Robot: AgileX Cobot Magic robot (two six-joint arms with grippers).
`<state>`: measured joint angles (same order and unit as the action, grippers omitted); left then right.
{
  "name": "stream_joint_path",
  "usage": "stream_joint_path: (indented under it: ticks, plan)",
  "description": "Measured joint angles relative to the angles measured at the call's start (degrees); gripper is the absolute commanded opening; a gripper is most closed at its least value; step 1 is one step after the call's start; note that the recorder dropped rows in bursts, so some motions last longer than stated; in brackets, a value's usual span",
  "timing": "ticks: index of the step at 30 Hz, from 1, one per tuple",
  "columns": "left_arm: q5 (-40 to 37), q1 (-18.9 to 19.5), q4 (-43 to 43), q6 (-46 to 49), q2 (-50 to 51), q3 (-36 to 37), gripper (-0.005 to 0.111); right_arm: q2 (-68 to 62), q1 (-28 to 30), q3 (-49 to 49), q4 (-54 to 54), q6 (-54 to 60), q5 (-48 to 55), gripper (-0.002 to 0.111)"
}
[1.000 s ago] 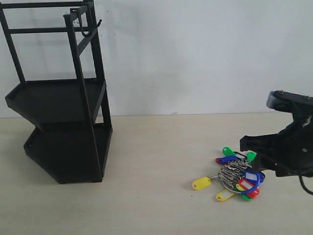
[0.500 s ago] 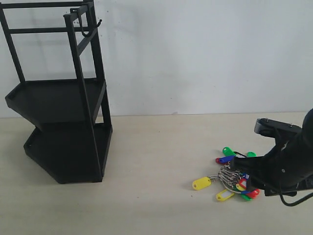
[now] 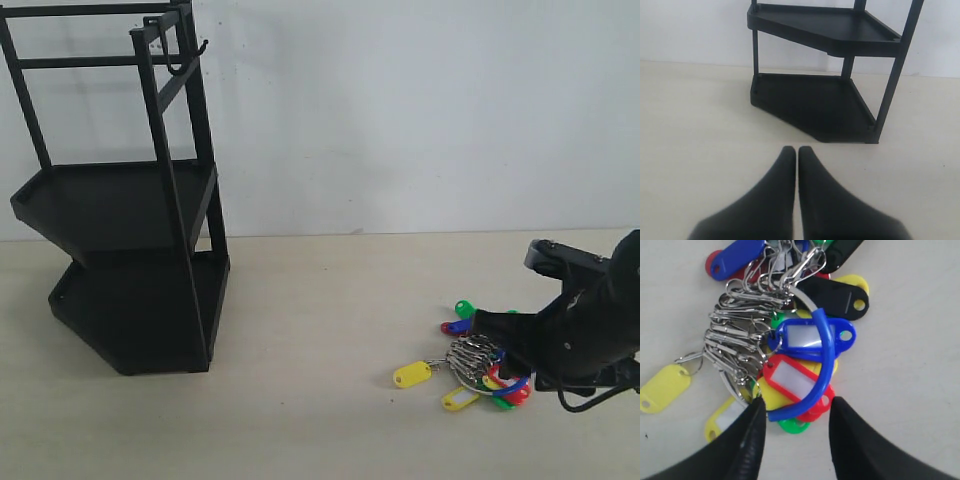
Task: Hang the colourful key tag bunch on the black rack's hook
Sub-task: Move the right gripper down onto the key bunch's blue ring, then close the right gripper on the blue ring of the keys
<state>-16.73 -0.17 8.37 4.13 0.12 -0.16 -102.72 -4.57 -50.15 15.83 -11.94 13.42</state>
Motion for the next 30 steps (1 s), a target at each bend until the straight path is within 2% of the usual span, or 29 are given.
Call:
stream_joint_path:
  ticks: [25, 27, 28, 30]
  plan:
    - [0.00, 0.00, 0.00, 0.00, 0.00, 0.00, 0.004, -5.58, 0.00, -0.09, 0.12, -2.40, -8.33, 0.039]
    - [0.00, 0.00, 0.00, 0.00, 0.00, 0.00, 0.004, -5.72, 0.00, -0.09, 0.12, -2.50, -8.69, 0.036]
    - [0.00, 0.00, 0.00, 0.00, 0.00, 0.00, 0.004, -5.72, 0.00, -0.09, 0.12, -2.50, -8.80, 0.023]
    - [0.00, 0.00, 0.00, 0.00, 0.00, 0.00, 0.004, -5.72, 0.00, -0.09, 0.12, -2.62, -8.91, 0.009]
